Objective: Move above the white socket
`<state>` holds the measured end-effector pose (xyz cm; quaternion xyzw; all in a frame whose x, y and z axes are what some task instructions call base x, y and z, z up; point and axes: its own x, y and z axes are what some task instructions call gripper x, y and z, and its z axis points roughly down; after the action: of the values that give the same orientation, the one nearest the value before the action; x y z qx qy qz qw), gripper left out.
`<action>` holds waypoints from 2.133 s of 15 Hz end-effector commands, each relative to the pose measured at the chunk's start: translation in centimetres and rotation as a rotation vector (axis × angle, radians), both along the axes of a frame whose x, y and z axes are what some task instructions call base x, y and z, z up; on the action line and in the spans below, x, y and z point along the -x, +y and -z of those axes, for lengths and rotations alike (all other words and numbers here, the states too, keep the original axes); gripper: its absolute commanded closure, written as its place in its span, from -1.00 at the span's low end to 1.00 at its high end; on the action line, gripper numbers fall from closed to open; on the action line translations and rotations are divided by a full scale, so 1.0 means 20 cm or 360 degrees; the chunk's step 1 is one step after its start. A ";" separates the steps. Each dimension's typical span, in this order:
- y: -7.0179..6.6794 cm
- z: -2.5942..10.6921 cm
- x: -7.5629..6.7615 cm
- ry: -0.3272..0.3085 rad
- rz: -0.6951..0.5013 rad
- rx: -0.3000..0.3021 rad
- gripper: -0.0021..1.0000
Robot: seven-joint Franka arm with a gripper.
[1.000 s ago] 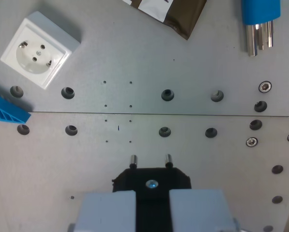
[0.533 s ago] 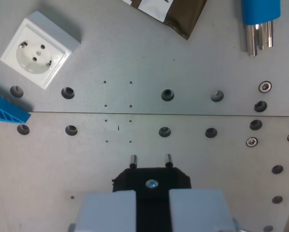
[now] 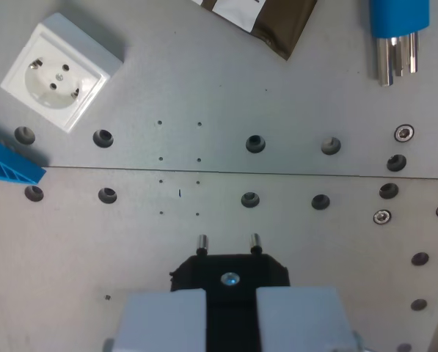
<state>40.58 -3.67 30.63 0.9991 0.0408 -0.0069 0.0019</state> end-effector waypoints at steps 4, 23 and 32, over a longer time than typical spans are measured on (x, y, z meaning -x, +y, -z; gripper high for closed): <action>0.04 0.07 0.01 -0.0092 -0.0208 -0.0010 1.00; 0.28 0.46 0.03 -0.0123 -0.0809 -0.0018 1.00; 0.43 0.68 0.04 -0.0149 -0.1066 -0.0016 1.00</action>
<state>40.00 4.78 17.79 0.9613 0.2752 -0.0121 0.0077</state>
